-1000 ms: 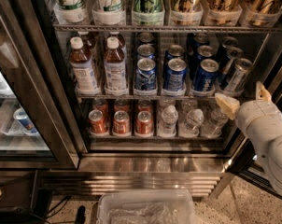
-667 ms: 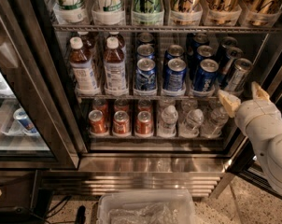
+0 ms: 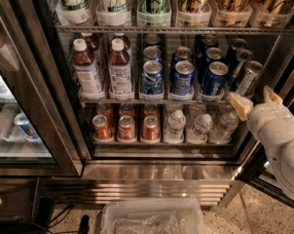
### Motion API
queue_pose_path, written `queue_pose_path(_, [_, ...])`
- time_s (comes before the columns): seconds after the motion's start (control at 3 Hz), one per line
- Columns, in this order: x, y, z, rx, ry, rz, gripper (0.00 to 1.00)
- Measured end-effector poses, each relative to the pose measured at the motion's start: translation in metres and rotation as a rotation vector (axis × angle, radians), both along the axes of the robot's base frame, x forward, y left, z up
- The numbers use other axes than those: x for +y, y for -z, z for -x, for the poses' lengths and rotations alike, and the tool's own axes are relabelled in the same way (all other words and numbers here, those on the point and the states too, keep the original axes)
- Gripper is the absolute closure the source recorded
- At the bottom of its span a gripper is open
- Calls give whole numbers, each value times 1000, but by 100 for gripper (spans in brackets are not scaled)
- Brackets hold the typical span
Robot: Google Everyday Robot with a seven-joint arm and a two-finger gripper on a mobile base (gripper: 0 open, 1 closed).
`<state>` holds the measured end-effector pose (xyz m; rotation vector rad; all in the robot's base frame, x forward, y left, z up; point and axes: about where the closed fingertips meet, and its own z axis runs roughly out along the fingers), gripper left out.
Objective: Pick redbull can from middle shelf of fridge
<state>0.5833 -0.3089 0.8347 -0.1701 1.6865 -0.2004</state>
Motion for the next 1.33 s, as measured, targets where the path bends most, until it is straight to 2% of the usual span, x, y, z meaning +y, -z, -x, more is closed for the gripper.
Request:
queue_pose_path(0.33, [-2, -1, -8, -27, -14, -14, 30])
queue_pose_path(1.33, [-10, -2, -38, -97, -39, 18, 28])
